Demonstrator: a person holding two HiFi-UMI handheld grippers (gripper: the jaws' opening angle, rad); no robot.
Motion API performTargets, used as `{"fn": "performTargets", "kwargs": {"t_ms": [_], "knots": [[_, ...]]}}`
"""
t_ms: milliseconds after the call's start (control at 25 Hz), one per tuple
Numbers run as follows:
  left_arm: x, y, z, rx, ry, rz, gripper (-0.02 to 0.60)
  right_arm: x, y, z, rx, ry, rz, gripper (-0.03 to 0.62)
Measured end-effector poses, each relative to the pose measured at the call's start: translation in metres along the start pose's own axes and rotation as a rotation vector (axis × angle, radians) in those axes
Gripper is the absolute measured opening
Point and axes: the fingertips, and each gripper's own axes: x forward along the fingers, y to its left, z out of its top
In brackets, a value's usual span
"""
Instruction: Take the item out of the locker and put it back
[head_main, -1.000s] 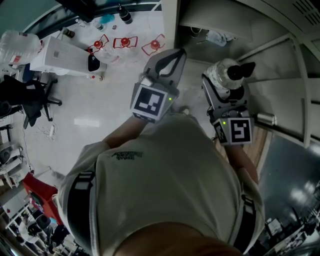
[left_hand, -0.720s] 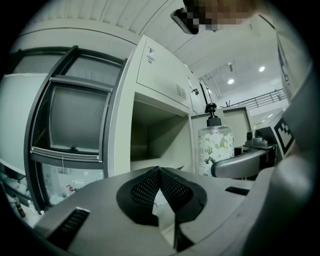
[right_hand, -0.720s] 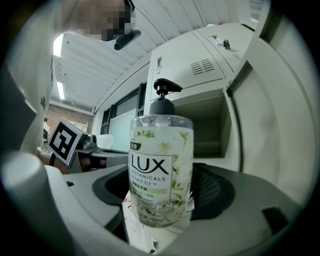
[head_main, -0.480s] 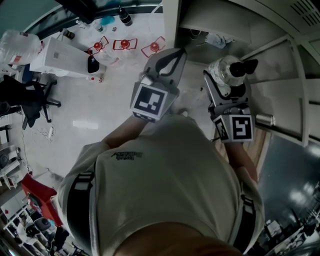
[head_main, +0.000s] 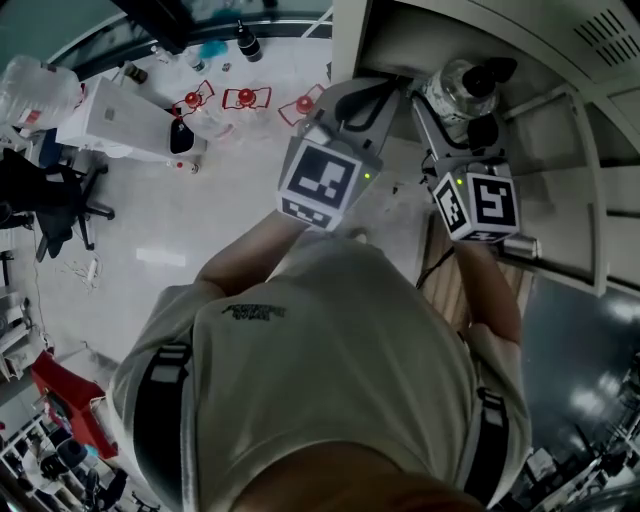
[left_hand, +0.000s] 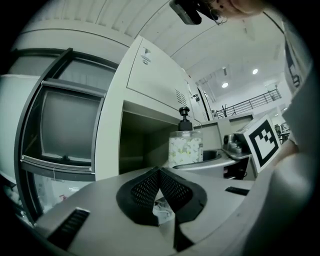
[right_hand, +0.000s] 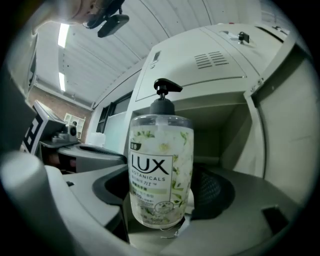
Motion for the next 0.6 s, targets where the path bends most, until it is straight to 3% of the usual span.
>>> {"fn": "performTargets", "kwargs": {"t_ms": [400, 600], "knots": [[0.012, 0.002, -0.002, -0.002, 0.014, -0.009, 0.012, 0.032, -0.019, -0.028, 0.061, 0.07, -0.03, 0.364], [0.017, 0.001, -0.001, -0.006, 0.013, -0.012, 0.012, 0.046, -0.032, -0.021, 0.08, 0.07, -0.04, 0.364]]}}
